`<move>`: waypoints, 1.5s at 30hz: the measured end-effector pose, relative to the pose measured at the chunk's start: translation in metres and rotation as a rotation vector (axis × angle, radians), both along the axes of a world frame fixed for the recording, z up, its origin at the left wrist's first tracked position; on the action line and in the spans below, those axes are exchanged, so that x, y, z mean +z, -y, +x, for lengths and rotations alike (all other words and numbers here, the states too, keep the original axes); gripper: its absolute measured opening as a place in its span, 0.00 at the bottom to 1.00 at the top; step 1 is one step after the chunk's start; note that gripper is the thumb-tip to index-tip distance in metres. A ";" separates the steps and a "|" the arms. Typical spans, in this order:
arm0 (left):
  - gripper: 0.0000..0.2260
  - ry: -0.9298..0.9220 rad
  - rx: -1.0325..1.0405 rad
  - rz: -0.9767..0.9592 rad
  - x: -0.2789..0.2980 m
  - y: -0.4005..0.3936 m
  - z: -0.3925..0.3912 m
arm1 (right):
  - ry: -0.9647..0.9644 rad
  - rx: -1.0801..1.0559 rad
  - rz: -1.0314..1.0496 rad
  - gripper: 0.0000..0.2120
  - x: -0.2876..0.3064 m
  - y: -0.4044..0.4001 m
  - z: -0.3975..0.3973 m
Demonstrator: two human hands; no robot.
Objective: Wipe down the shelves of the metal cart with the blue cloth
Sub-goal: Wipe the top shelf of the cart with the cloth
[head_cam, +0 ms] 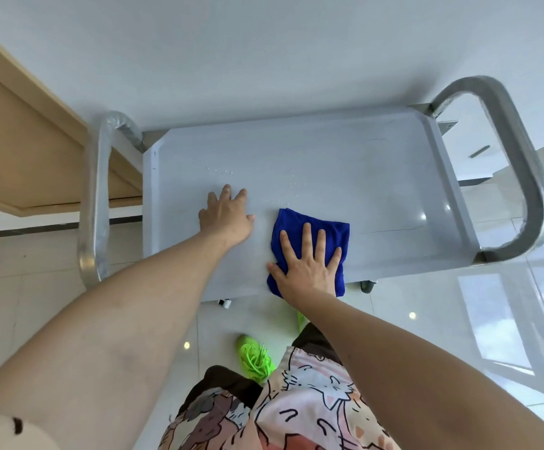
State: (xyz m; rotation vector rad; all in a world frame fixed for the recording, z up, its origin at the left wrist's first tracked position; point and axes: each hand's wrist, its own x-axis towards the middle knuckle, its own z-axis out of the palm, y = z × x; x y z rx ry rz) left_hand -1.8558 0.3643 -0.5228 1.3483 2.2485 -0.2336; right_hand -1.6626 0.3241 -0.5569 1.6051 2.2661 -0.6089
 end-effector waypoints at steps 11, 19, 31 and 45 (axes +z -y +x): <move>0.31 0.037 -0.014 0.011 -0.007 -0.024 -0.021 | -0.012 0.147 0.084 0.35 -0.009 -0.032 -0.018; 0.31 -0.026 0.013 0.075 -0.020 -0.043 -0.037 | -0.064 0.148 0.134 0.34 -0.017 -0.078 -0.045; 0.31 -0.036 -0.031 0.118 -0.024 -0.041 -0.048 | -0.105 0.167 0.199 0.33 -0.029 -0.170 -0.107; 0.32 0.001 0.013 0.108 -0.026 -0.038 -0.045 | -0.106 0.209 0.221 0.35 -0.027 -0.204 -0.134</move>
